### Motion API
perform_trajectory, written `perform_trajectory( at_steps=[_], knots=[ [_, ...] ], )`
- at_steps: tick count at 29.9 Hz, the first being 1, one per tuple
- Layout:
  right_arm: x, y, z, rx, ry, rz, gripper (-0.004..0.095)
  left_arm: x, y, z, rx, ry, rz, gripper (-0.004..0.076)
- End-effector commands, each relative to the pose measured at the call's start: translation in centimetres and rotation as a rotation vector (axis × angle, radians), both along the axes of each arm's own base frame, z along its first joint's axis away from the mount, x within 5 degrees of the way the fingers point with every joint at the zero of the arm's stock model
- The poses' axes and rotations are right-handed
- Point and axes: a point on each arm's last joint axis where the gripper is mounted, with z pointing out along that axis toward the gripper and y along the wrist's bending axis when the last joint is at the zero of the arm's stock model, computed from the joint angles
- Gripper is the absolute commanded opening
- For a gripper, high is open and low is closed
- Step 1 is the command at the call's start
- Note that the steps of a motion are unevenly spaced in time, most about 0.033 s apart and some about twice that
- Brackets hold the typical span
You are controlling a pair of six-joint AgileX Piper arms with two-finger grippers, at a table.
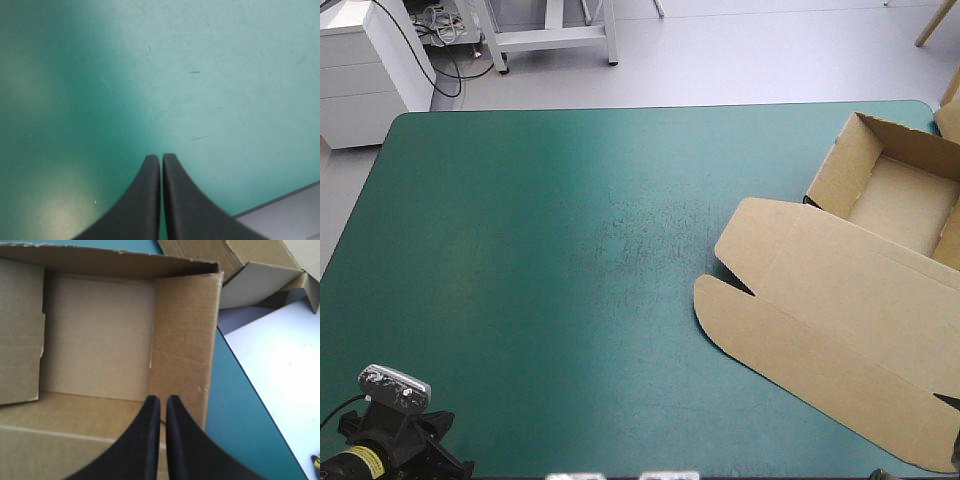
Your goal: Fold the box
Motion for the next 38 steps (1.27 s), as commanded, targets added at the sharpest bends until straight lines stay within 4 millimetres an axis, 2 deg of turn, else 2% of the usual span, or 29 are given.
perform_trajectory(
  at_steps=[1, 4, 9, 13, 16, 22, 25, 31, 38],
  knots=[
    [-4.1, 2.6, 2.7, -0.038, -0.118, 0.012, -0.0002, 0.4, -0.2, 1.0, -0.035, -0.054, -0.003, -0.0008],
    [-7.3, 5.0, 3.2, -0.023, -0.169, 0.04, -0.0002, 0.4, -0.2, 1.0, -0.035, -0.054, -0.003, -0.0008],
    [-11.9, 9.0, 2.0, -0.019, -0.214, 0.113, -0.0001, 0.4, -0.2, 1.0, -0.035, -0.054, -0.002, -0.0008],
    [-15.5, 12.4, -0.1, -0.054, -0.216, 0.239, -0.0002, 0.4, -0.2, 1.0, -0.035, -0.054, -0.003, -0.0008],
    [-17.7, 13.7, -2.2, -0.077, -0.182, 0.322, -0.0002, 0.4, -0.2, 1.0, -0.035, -0.054, -0.003, -0.0008],
    [-21.2, 15.1, -6.7, -0.074, -0.163, 0.421, -0.0002, 0.3, -0.3, 1.0, -0.037, -0.053, -0.004, -0.0008],
    [-22.5, 15.3, -8.3, -0.08, -0.187, 0.434, -0.0002, 0.3, -0.3, 1.0, -0.037, -0.053, -0.004, -0.0008],
    [-24.1, 15.6, -11.4, -0.073, -0.191, 0.47, -0.0002, 0.3, -0.3, 1.0, -0.037, -0.053, -0.004, -0.0008],
    [-25.6, 15.7, -13.7, -0.087, -0.236, 0.476, -0.0002, 0.3, -0.3, 1.0, -0.037, -0.053, -0.004, -0.0008]
  ],
)
